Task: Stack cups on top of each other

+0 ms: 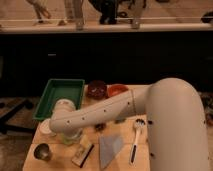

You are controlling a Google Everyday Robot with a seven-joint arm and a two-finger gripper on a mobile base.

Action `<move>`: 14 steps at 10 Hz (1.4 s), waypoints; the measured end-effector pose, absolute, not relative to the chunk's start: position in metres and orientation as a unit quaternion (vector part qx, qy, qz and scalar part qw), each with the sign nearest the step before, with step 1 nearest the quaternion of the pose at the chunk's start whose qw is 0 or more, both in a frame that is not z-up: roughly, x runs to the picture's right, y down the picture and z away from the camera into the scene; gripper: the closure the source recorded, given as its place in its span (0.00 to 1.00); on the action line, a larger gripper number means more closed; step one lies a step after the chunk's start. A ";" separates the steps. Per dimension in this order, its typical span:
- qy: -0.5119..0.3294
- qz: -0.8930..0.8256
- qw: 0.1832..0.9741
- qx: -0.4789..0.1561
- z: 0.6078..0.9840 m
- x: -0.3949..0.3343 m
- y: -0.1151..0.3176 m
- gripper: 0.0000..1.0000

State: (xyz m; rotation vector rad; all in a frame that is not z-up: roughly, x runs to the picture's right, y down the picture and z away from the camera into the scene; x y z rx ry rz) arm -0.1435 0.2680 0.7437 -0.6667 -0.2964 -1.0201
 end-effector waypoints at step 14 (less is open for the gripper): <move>-0.140 -0.500 0.802 -0.295 0.748 -0.161 0.274 1.00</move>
